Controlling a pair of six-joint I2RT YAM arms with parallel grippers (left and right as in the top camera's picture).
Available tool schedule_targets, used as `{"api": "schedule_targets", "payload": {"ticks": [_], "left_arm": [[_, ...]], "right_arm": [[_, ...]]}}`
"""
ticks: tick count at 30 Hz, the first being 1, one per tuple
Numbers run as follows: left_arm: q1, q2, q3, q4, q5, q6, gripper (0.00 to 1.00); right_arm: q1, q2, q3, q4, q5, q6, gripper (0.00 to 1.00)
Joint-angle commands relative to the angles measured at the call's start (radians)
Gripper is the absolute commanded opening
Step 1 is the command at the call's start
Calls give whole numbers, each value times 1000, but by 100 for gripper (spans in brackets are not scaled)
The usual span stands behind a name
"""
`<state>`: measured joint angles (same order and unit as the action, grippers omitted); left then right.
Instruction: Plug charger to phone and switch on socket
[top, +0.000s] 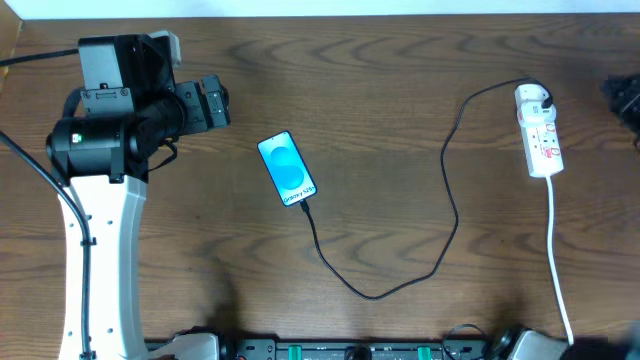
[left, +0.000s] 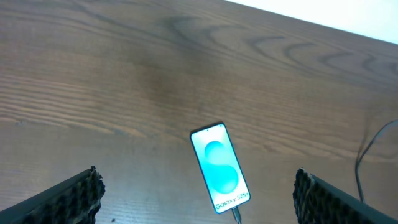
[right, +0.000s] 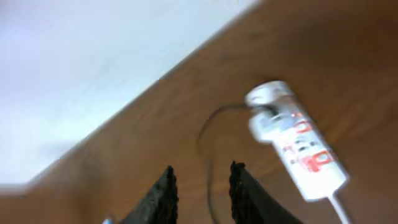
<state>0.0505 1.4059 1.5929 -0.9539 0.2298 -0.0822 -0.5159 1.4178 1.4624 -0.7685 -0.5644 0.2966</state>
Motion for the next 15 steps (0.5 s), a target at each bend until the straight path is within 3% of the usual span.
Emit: {"api": "schedule_targets", "payload": {"ticks": [1,3,9,15], "left_arm": [[-2,-14,-5,0,-6,-5,98],[-2,-14,-5,0,-6,-5,98],[-2,-14,-5,0,-6,-5,98],[-2,-14,-5,0,-6,-5,99]], "right_arm": [[86,-189,-2,-145,-57,-259,52],[138,-322,-2,-244,-46,-287,99],[142,-575,-2,-486,186,-311,99],[143,-633,-4,-614,372,-336,99]]}}
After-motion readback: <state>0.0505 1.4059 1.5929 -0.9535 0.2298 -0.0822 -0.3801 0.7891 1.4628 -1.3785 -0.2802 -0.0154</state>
